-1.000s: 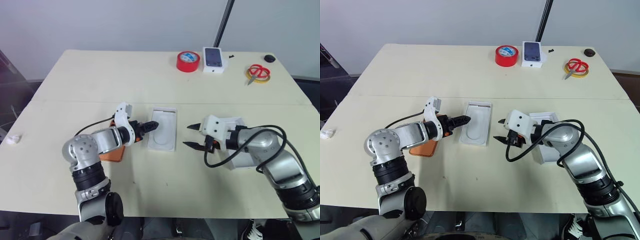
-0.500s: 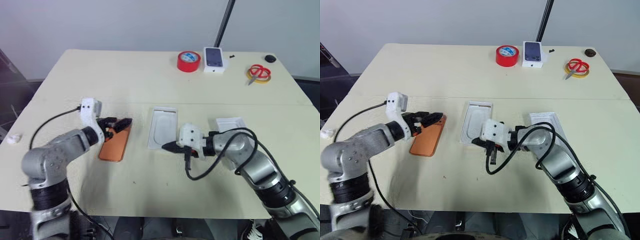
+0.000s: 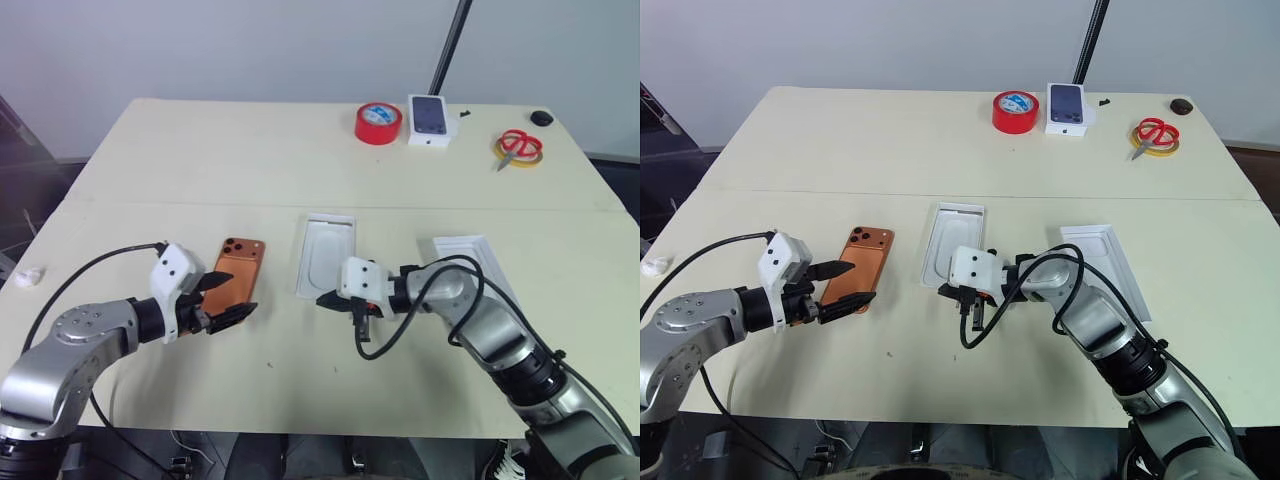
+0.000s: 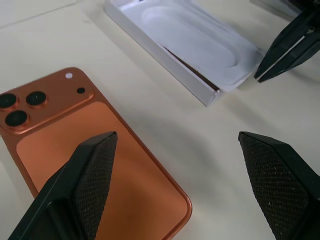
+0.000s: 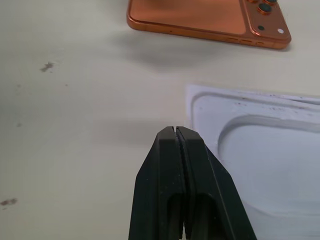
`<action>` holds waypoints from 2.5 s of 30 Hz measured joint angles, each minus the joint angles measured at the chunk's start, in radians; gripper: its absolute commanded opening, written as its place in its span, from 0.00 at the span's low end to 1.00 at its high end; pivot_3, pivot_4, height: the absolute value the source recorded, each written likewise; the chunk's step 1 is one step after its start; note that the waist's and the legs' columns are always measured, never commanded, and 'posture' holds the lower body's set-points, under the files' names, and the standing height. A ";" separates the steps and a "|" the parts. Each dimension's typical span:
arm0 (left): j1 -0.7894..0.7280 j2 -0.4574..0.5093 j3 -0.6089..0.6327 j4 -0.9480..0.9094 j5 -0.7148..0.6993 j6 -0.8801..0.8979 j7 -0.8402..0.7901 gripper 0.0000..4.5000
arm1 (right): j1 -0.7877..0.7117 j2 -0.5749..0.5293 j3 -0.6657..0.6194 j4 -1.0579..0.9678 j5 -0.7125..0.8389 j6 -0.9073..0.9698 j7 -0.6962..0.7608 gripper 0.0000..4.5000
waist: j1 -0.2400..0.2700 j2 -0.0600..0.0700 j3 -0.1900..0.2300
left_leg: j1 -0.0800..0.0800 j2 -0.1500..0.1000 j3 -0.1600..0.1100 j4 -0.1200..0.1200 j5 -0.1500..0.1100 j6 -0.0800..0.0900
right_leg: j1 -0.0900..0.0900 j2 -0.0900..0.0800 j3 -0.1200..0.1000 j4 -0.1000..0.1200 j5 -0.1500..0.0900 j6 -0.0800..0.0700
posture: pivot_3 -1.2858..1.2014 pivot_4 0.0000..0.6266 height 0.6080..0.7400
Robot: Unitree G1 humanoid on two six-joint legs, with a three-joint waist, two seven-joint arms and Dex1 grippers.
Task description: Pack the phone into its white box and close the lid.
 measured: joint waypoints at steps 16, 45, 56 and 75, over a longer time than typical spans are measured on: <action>-0.001 -0.044 -0.008 0.007 -0.006 -0.001 0.049 0.91 | -0.027 0.038 -0.033 0.036 -0.034 -0.019 -0.081 0.01 | -0.001 0.000 0.000 | 0.000 0.000 0.000 0.000 0.000 0.000 | 0.000 0.001 0.000 0.000 0.000 0.000 | 0.52 0.24 0.94; 0.019 -0.092 0.089 0.007 -0.102 0.089 0.169 0.95 | -0.230 0.289 -0.028 0.512 -0.333 -0.116 -0.454 0.00 | -0.006 0.000 0.000 | 0.000 0.001 0.000 0.000 0.000 0.000 | -0.002 0.000 0.001 0.003 0.000 0.000 | 0.52 0.24 0.94; -0.164 -0.114 0.264 0.195 -0.220 0.433 0.442 0.95 | -0.189 0.318 0.028 0.214 -0.201 0.019 -0.232 0.00 | -0.007 0.000 0.000 | 0.000 0.001 0.000 0.000 0.000 0.000 | -0.003 0.000 0.000 0.005 0.000 0.001 | 0.52 0.24 0.94; -0.269 -0.213 0.223 0.201 -0.277 0.671 0.471 0.95 | -0.338 0.404 0.269 0.450 -0.380 -0.022 -0.150 0.00 | -0.003 -0.001 -0.001 | 0.000 0.000 0.000 0.000 0.000 -0.001 | -0.004 -0.002 0.000 0.006 0.000 0.000 | 0.52 0.24 0.94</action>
